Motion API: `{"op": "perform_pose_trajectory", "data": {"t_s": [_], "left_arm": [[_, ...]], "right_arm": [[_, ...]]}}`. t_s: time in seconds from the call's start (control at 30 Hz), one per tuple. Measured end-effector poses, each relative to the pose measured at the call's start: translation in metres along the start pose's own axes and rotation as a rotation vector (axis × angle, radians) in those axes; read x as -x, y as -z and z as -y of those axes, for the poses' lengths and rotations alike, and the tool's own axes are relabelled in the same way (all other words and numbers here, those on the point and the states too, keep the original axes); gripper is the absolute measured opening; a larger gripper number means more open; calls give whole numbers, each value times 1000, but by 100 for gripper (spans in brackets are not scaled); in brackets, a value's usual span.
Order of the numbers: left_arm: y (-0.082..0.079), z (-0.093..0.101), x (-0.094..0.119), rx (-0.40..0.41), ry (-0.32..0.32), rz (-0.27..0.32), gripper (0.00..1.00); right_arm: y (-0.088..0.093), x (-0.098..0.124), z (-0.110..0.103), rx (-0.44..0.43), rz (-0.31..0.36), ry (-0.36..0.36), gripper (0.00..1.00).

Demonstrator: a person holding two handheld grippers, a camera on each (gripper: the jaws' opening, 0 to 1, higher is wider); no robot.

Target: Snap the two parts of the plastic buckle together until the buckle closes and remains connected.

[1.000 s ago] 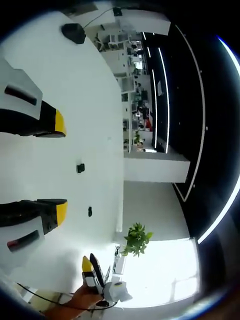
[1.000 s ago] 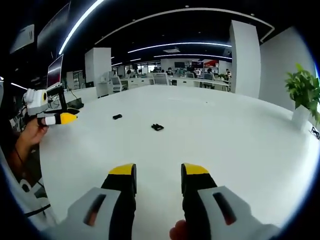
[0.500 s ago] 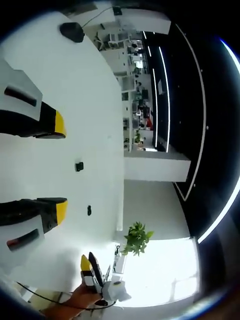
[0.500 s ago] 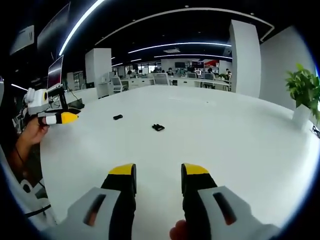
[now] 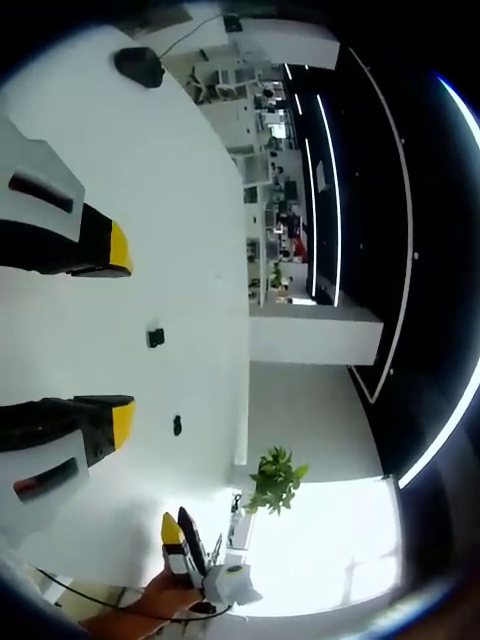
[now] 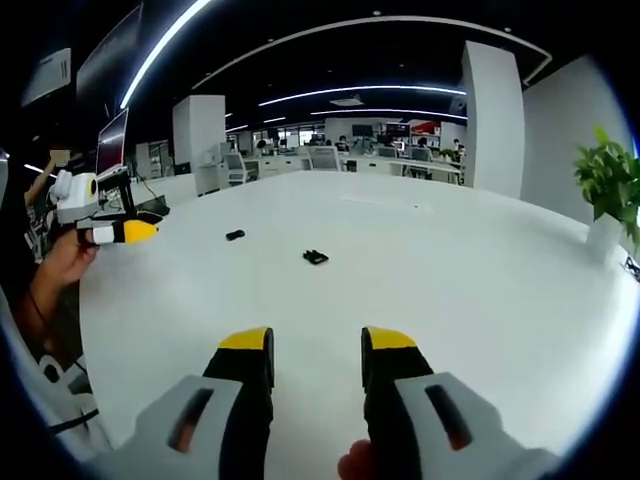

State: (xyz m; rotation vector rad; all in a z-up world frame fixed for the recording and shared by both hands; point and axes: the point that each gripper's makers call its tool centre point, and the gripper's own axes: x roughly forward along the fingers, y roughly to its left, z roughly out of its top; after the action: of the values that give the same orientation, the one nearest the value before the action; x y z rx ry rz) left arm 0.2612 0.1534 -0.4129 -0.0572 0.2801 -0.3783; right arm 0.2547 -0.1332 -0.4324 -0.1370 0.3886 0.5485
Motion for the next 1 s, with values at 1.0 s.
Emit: {"op": "perform_pose_trajectory", "data": {"t_s": [1.0], "left_arm": [[-6,0,-23,-19,2,-28,44]], "right_arm": [[-18,-23,6,30,4,-74,33]]}}
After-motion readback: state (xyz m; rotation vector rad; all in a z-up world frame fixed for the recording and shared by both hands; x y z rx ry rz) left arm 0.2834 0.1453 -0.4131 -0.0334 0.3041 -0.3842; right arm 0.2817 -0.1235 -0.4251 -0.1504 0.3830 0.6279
